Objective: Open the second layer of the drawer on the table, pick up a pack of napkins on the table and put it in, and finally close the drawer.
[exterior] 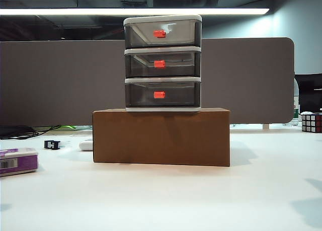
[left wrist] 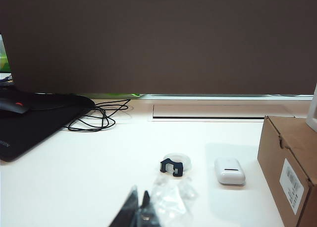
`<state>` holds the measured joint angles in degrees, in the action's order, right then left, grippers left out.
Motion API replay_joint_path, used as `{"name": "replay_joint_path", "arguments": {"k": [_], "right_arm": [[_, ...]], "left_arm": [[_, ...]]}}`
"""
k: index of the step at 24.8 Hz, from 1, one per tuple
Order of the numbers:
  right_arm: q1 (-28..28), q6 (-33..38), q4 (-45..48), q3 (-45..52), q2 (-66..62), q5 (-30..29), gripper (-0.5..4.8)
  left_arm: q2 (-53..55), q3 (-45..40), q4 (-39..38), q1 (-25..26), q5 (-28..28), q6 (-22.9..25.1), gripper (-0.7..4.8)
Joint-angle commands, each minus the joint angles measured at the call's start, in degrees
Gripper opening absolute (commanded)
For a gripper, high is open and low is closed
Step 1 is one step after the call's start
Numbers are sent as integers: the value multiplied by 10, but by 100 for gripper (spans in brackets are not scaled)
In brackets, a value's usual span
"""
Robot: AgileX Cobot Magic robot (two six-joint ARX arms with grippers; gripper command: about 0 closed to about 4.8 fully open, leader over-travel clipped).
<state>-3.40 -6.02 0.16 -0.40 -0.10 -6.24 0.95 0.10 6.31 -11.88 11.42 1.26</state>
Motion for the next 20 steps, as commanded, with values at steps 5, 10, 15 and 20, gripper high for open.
{"name": "replay_joint_path", "arguments": {"k": [5,10,15,20], "right_arm": [[0,0,12,4,1,0,-5],[0,33,12,4,1,-5,-5],[-1,176,21,4,1,-147,-5],[-63,195,58,1,0,-163,-5]], "left_arm": [[1,3,-2,-1,2,-2,-5],[1,3,-2,-1,-17,-48,-5],[12,4,-5,-9,-240,-201,-5],[114,4,73,-148,-150,-199,-5]]}}
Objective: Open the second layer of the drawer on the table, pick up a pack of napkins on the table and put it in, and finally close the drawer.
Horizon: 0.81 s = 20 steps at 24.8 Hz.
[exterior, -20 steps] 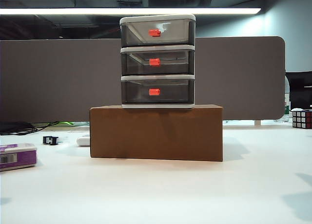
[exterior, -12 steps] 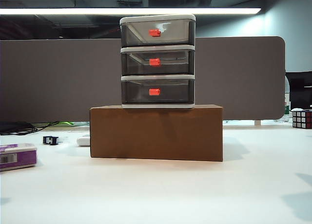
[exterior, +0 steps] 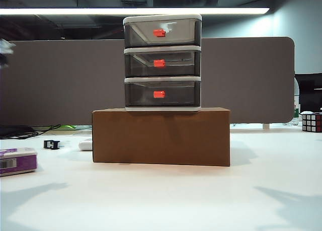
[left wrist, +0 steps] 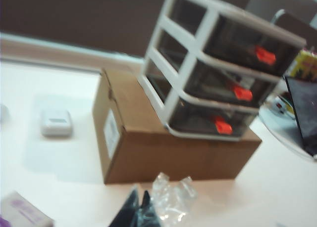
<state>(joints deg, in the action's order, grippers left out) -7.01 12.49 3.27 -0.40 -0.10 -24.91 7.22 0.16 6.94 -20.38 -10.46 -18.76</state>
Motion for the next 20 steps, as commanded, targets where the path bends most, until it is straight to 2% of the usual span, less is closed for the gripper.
{"name": "replay_joint_path", "arguments": {"k": [1,3,5,6,11,13,17,20], "right_arm": [[-54,10,30,1,0,46,-5],[-104,10,28,-2,-1,86,-5],[-150,8,9,-17,-1,136,-5],[-171,-7,-14,-32,-1,158,-5],[-195,-50,-49,-83,-49,177,-5],[-195,-73,-48,-128,-129,165,-5],[-196,-131,-47,-200,-267,114,-5],[-196,-142,-43,-254,-365,72,-5]], "left_arm": [[99,3,116,-113,101,12,-5],[213,5,224,-208,176,47,-5],[348,24,323,-281,242,69,-5],[443,48,390,-310,259,74,-5],[639,110,571,-316,241,76,-5],[725,142,641,-316,241,76,-5],[747,162,642,-316,246,80,-3],[747,167,642,-316,302,101,0]]}}
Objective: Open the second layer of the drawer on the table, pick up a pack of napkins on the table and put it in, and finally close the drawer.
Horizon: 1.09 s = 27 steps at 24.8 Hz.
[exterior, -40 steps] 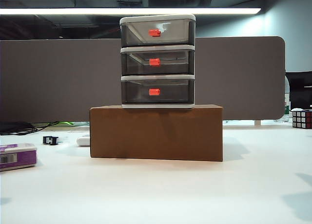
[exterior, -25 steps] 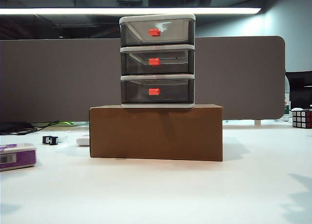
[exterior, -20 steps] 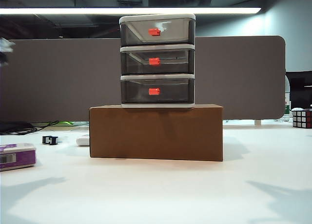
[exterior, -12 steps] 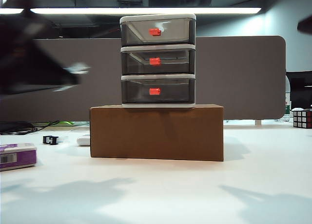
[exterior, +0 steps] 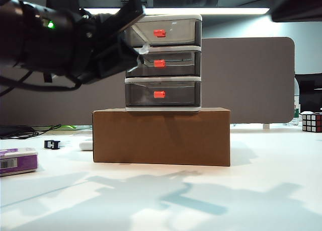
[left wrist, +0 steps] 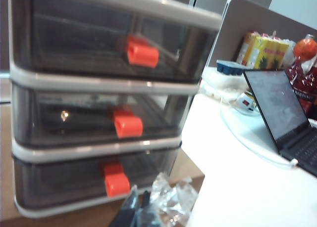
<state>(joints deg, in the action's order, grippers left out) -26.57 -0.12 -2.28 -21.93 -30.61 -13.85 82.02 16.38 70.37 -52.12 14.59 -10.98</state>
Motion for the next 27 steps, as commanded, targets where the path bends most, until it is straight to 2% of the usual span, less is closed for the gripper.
{"name": "replay_joint_path", "arguments": {"k": [1,3,4,7,9,11,13,22,27], "right_arm": [[1,-29,12,-81,-128,-51,-5],[2,-49,13,-138,-212,-104,-5],[2,-48,14,-165,-249,-132,-5],[2,-49,21,-233,-334,-162,-5],[2,-48,35,-264,-377,-201,-5],[2,-48,34,-282,-397,-209,-5],[-1,-48,37,-288,-401,-211,-5],[0,-59,38,-288,-400,-211,-5],[0,-60,38,-288,-400,-211,-5]], "left_arm": [[3,14,1,1,76,27,47],[3,23,-5,-1,72,26,98],[3,27,-5,-9,82,26,98],[19,67,-52,-60,211,51,97],[40,88,-66,-73,242,65,97],[69,107,-66,-78,270,65,97],[87,117,-64,-77,285,65,97],[113,139,-62,-77,278,75,100],[113,139,-47,-77,276,76,160]]}}
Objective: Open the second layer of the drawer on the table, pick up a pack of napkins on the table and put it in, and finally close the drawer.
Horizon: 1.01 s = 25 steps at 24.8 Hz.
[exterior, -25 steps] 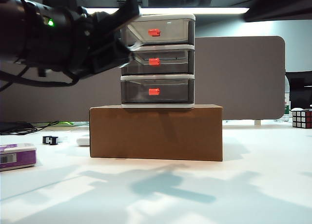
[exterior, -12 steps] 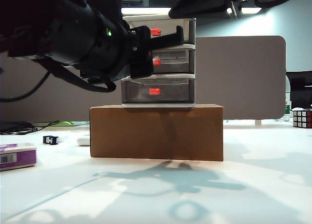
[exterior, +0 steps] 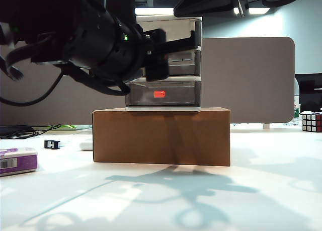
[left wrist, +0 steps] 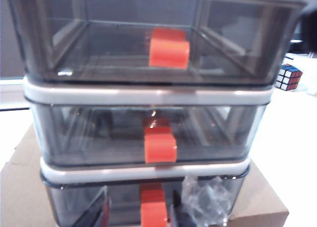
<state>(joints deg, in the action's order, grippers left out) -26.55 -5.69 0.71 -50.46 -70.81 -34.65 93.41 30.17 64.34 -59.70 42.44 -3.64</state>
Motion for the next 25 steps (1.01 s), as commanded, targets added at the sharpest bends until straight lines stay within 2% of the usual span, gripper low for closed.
{"name": "replay_joint_path", "arguments": {"k": [1,4,7,20,25], "right_arm": [[0,-4,8,-3,2,-3,-5],[0,-5,8,-3,2,-3,-5],[0,-6,8,-3,2,-3,-5],[0,-8,8,-3,2,-2,-5],[0,-8,8,-3,2,-1,-5]], "left_arm": [[-1,2,14,-2,-3,2,161],[-1,9,12,-1,-16,5,161],[-1,26,-2,-1,-13,31,161],[10,33,-3,20,-17,32,160],[10,33,0,20,-39,32,160]]}}
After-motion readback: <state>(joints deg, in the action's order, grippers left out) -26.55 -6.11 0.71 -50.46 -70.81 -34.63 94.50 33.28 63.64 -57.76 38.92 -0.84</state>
